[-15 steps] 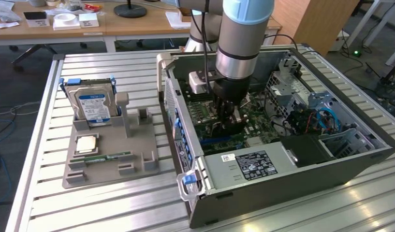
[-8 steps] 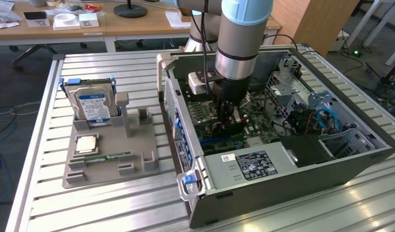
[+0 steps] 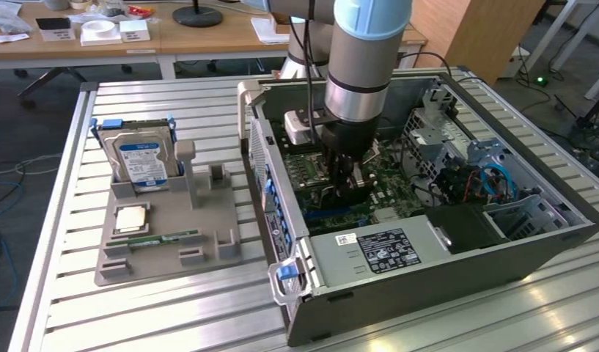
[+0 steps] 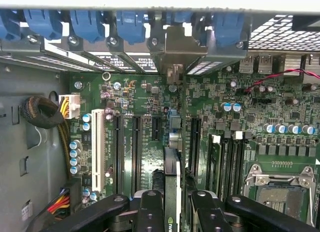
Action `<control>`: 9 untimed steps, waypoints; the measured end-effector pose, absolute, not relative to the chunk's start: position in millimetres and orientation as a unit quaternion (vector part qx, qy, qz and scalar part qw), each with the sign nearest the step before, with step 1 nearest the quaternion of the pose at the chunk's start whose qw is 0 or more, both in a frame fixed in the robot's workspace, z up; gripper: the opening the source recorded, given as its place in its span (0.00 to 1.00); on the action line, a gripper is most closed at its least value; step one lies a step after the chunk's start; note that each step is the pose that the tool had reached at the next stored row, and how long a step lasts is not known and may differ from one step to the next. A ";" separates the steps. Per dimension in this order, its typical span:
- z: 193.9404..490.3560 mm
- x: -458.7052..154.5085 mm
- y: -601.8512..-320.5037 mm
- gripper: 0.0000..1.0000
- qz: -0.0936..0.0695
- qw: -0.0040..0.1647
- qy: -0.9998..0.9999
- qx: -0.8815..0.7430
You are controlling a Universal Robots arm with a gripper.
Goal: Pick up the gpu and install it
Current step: 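Insert the gpu into the slot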
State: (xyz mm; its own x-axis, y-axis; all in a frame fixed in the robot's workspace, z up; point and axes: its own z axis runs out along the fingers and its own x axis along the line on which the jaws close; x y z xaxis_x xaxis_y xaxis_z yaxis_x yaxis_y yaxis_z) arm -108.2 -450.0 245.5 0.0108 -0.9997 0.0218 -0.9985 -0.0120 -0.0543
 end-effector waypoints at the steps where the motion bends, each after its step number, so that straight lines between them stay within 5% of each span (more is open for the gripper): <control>1: 245.4 -108.3 -450.0 0.26 -0.027 0.012 0.703 -0.711; 9: 243.0 -108.3 -449.9 0.26 -0.027 0.012 0.703 -0.711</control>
State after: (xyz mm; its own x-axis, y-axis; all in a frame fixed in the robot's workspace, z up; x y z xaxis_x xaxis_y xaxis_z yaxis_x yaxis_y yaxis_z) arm -108.3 -449.9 243.0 0.0106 -0.9997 0.0218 -0.9985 -0.0118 -0.0544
